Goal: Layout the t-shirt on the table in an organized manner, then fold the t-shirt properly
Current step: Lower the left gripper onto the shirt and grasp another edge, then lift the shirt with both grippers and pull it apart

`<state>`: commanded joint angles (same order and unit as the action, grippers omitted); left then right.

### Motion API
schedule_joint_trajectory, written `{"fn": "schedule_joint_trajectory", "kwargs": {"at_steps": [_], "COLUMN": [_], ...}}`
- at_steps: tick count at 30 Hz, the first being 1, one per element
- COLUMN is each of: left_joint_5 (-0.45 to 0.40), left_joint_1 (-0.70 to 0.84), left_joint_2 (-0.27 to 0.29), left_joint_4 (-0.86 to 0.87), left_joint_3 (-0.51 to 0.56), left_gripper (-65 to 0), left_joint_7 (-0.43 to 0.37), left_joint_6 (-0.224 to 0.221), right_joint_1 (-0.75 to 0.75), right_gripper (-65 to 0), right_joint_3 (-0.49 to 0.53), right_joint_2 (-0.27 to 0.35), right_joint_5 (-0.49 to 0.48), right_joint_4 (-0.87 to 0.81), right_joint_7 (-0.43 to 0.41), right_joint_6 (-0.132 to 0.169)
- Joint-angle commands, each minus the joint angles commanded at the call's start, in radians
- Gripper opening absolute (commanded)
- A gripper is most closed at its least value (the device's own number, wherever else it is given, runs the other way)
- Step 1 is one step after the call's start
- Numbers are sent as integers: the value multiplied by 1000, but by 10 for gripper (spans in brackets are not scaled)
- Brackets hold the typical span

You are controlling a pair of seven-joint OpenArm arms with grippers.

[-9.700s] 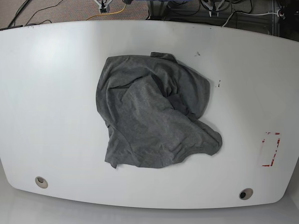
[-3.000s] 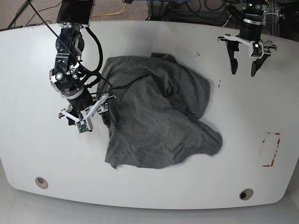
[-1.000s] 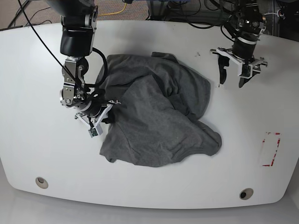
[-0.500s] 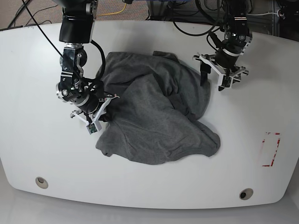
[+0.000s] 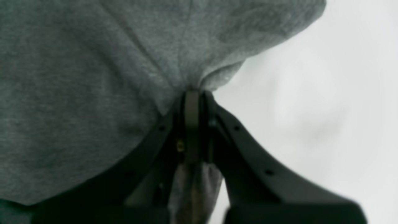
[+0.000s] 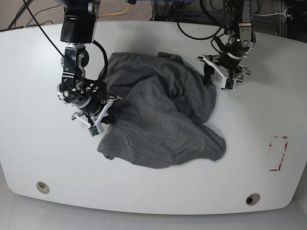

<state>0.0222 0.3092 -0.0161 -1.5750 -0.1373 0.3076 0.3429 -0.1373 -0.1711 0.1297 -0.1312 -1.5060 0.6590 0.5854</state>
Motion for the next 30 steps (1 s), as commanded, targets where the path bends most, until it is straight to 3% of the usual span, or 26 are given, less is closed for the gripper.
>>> {"fn": "schedule_joint_trajectory", "kwargs": {"at_steps": [6, 12, 20, 30], "left_joint_5": [0, -2, 0, 0], "left_joint_1": [-35, -78, -94, -74], "left_joint_2": [-6, -6, -8, -74], "left_joint_4": [63, 126, 123, -97], "left_joint_3": [74, 104, 107, 80], "left_gripper": [-332, -650, -650, -650], "left_joint_7": [0, 0, 0, 2], "left_joint_6": [0, 0, 0, 0], "right_joint_1": [14, 52, 97, 117], "right_gripper": [-650, -650, -650, -650], "right_joint_3": [0, 0, 0, -5], "right_joint_2": [0, 0, 3, 6], "right_joint_5": [0, 0, 2, 3], "right_joint_4": [-37, -118, -226, -425], "right_joint_7": [0, 0, 2, 80], "right_joint_6": [0, 0, 0, 0]}}
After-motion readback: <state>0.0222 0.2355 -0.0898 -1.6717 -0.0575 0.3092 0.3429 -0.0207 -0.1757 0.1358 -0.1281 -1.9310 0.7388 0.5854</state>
